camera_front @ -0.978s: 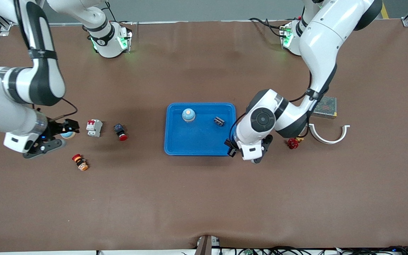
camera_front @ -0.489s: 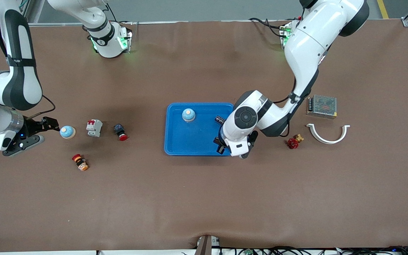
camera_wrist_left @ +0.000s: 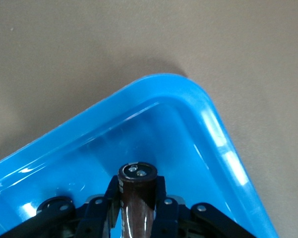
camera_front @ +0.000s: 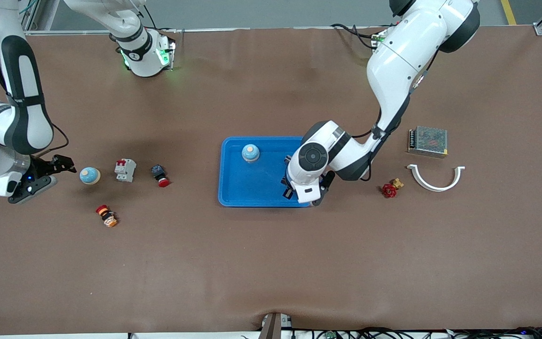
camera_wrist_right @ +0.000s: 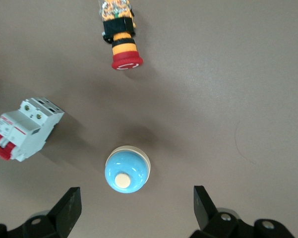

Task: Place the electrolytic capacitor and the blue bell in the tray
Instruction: 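Place the capacitor in the tray while the right gripper reaches the bell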

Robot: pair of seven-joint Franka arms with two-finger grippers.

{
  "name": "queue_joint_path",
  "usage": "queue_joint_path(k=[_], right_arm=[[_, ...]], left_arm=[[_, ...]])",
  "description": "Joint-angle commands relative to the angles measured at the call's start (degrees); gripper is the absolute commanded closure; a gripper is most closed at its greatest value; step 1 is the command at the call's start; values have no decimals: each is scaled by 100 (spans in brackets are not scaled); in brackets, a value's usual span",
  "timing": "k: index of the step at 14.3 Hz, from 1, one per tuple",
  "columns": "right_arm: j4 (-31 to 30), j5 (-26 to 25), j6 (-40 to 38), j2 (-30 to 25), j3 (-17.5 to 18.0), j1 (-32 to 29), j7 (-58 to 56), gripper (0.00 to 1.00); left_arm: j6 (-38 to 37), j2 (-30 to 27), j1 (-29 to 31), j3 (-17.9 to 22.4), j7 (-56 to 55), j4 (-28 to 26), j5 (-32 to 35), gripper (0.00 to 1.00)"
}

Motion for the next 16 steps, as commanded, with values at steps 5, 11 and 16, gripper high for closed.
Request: queue_joint_path(k=[5,11,16], right_arm=[[-695,204,989,17,120,-66,-258,0],[-976,441,1411,131,146,-66,-417,0],[-1143,688,1781,255,155,-31,-654,0]], left_arm=[[-480,-142,-96,83,-1,120,189,0],[-937,-678,150,91,270,225,532,0],[-1603,-1424,861,74,2508,234,532,0]])
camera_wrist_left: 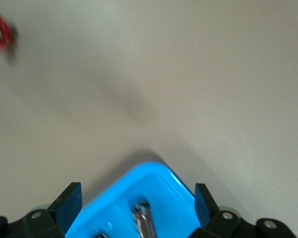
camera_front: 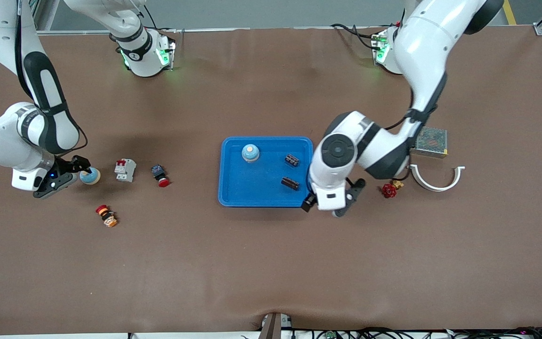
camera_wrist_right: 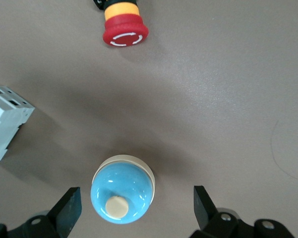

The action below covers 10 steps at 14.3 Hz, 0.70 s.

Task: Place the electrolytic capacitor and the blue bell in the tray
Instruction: 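Place the capacitor in the tray while the right gripper reaches the bell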

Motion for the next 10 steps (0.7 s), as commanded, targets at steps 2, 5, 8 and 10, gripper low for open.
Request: queue_joint_path(k=[2,5,8,10], right_arm=[[-140,251,218,46,53,-31,-292,0],[-184,390,254,143,115,-66,-372,0],[-394,698,569,161,141,-48,-644,0],[-422,822,606,213,141,-66,-810,0]], left_arm=[[-615,-707,500,1,1749,-119,28,0],[-932,-1190,861,1,2796,-119,-7,0],[-1187,-1525,1212,-8,3615,-119,-7,0],[-1511,-1771,1432,-16,3853,-119,-7,0]])
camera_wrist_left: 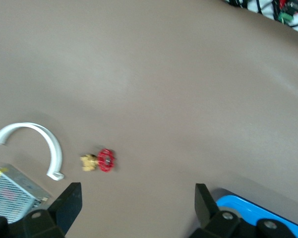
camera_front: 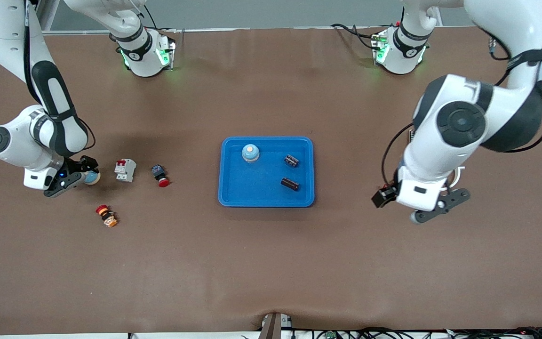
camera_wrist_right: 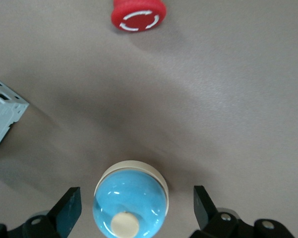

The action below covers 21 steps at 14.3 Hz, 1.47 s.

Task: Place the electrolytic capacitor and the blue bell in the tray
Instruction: 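Grasp the second blue bell with the right gripper while the left gripper retracts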

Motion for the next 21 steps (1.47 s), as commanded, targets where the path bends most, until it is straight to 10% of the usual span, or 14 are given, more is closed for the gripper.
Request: queue_joint_path(k=[1,9,14,21], right_arm=[[-141,294,161,-5,58,-75,-456,0],[-149,697,161,92,58,-189,-1001,0],[-132,856,135,136,66,-172,-1099,44],[385,865,-687,39,58,-84,-915,49]], left_arm=[[-390,-399,242,-12,610,-134,-7,0],[-1164,-1102,944,-56,2834,-151,-243,0],[-1287,-1647,1060,101,3750,-484,-454,0],[-1287,-2754,436,1122,4217,-1407,-1157,0]])
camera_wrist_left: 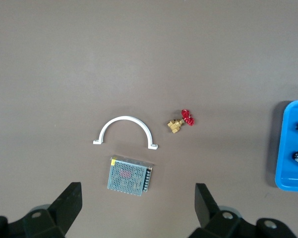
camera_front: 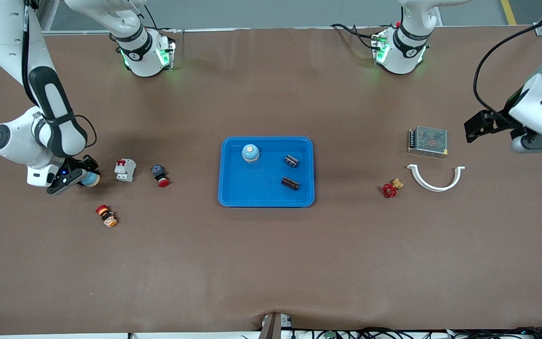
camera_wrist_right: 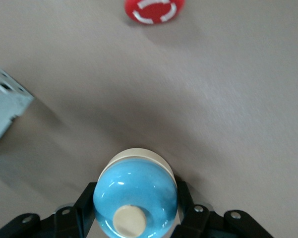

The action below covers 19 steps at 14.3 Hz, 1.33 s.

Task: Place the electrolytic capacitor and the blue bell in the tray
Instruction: 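Grasp the second blue bell with the right gripper while the left gripper retracts, then carry the blue bell into the tray and open the right gripper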

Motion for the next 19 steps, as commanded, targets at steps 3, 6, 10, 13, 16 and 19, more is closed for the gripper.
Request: queue_joint_path(k=[3,6,10,13,16,19], right_arm=[[679,91,-1065,-254,-24,86,216,49],[1012,-302,-1442,-474,-85,367,829,51],[1742,-1463,-2742,-1009,-41,796,2954,51],[2076,-1562,-3341,-1353,-24,1289,4186,51],[2542,-1562,-3754,-1362,-24,1869,5477,51],[2666,-1562,-3808,-1371,-24,2466,6621,52]], left_arm=[[39,-683,-276,233,95,-554,-320,0],[39,-833,-330,338,104,-633,-320,0],[-74,-965,-435,567,543,-695,-320,0],[-119,-965,-435,567,439,-668,-320,0],[-207,-974,-435,532,299,-694,-320,0],[-286,-1001,-461,549,227,-668,-320,0]])
